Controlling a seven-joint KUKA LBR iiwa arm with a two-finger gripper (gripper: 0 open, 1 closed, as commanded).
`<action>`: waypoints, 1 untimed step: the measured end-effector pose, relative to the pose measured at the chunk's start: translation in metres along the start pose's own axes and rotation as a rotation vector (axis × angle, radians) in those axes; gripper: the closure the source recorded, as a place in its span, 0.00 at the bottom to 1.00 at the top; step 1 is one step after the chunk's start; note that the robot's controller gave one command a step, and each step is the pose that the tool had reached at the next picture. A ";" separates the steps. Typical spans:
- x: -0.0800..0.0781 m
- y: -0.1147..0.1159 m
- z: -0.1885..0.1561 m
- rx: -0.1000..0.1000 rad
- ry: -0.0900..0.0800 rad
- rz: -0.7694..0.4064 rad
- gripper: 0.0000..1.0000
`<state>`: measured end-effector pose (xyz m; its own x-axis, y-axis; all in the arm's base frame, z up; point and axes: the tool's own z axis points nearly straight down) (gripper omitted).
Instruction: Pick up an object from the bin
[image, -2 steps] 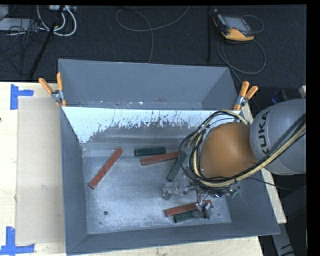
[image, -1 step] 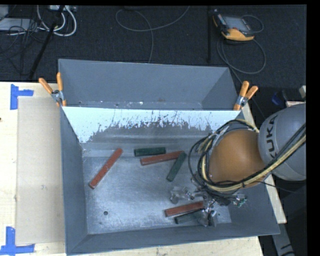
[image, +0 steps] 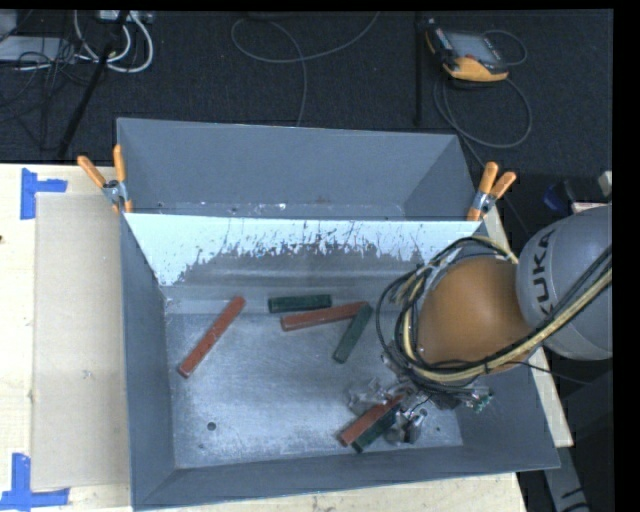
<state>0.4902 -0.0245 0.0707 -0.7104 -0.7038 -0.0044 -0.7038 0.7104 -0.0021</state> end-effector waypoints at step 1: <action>-0.021 -0.018 -0.122 0.003 -0.002 -0.008 1.00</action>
Offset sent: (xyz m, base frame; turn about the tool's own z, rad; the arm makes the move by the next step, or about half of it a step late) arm 0.0247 0.0008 0.1182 -0.0103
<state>0.5173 -0.0230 0.1926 -0.7049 -0.7093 -0.0062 -0.7092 0.7050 -0.0057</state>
